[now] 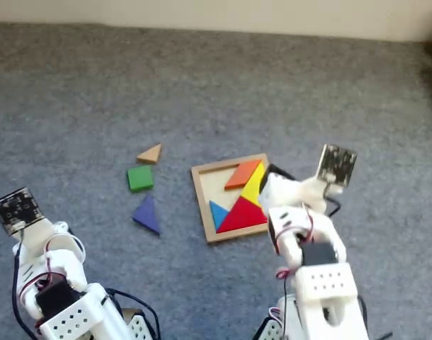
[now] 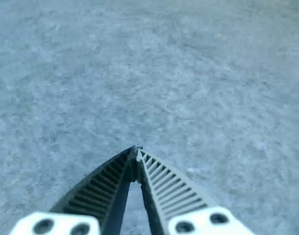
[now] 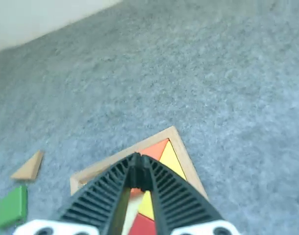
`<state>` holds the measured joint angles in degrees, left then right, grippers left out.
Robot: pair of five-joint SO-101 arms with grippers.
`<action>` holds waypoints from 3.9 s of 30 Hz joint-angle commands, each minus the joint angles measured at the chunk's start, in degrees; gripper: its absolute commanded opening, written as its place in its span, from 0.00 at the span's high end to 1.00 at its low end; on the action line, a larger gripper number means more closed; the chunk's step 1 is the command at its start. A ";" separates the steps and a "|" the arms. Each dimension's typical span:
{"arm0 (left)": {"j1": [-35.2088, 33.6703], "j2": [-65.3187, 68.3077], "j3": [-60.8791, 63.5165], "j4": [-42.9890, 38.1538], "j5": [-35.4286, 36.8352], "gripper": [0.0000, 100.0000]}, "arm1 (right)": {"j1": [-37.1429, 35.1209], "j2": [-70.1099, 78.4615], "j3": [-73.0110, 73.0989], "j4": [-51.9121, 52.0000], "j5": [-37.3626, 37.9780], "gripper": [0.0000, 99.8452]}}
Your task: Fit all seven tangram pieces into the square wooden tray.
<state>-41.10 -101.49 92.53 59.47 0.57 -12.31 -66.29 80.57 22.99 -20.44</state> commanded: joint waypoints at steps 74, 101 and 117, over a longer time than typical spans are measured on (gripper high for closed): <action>22.46 38.81 -43.47 21.54 -21.98 0.85 | 6.02 -38.81 22.81 48.48 7.30 0.99; 33.89 90.95 -61.58 0.97 -0.09 0.73 | 6.02 -38.81 22.81 48.48 7.30 0.99; 36.00 121.27 -96.48 9.23 -4.57 0.73 | 6.02 -38.81 22.81 48.48 7.30 0.99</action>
<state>-7.52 17.45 3.91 64.84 -2.59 -7.03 -104.09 96.04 71.16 -13.41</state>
